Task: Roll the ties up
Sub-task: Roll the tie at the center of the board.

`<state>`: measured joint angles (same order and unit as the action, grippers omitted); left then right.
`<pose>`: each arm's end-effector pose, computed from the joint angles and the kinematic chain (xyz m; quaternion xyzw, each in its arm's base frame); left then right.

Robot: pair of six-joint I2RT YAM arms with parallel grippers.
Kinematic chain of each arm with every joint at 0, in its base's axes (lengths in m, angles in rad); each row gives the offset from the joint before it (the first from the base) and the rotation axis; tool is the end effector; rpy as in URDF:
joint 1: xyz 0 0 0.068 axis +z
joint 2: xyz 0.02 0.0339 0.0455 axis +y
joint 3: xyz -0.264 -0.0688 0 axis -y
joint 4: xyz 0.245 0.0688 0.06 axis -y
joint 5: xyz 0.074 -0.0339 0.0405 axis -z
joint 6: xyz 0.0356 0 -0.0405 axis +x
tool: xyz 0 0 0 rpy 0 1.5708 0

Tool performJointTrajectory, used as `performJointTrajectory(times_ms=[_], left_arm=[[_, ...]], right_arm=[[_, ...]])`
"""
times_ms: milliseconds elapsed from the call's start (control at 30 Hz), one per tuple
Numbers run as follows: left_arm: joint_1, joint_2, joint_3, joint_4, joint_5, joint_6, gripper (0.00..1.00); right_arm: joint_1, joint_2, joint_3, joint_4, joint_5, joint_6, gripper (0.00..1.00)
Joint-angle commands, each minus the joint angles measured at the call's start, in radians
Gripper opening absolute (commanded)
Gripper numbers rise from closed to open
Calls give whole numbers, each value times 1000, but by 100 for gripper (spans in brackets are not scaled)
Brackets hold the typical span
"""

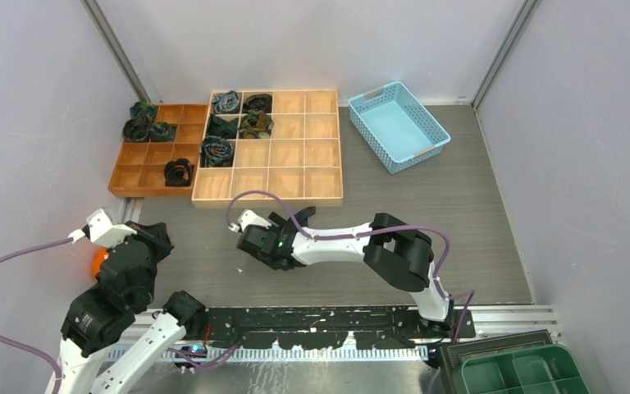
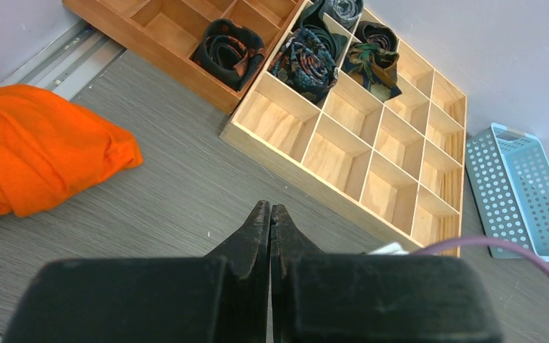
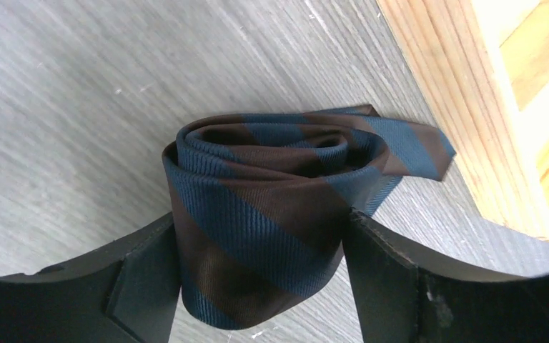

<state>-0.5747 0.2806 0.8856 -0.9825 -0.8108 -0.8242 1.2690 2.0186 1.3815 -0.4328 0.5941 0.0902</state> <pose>0.0353 0.0079 0.3390 -0.3145 0.7267 -0.0828 0.6051 0.1429 0.3919 0.1632 -0.4546 0.8104 -0.0716 0.3625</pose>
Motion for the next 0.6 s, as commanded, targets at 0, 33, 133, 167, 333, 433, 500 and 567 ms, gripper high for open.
performJointTrajectory(times_ms=[0, 33, 133, 167, 333, 433, 500, 567], left_arm=[[-2, 7, -5, 56, 0, 31, 0], [-1, 9, -5, 60, -2, 34, 0], [-2, 14, 0, 77, 5, 49, 0], [-2, 16, 3, 85, 12, 56, 0], [-2, 63, 29, 140, 60, 101, 0], [-2, 117, 40, 181, 111, 121, 0], [-1, 153, 43, 207, 145, 125, 0], [-2, 184, 41, 244, 176, 130, 0]], right_arm=[[-62, 34, 23, -30, -153, 45, 74], [-73, 28, 24, -31, -190, 53, 71], [-103, 6, 26, -30, -273, 88, 64], [-112, -4, 24, -24, -299, 99, 63], [-163, -93, -8, 40, -558, 197, 58], [-200, -158, -62, 144, -762, 321, 56], [-217, -178, -96, 225, -870, 406, 56], [-226, -186, -138, 322, -957, 493, 55]])
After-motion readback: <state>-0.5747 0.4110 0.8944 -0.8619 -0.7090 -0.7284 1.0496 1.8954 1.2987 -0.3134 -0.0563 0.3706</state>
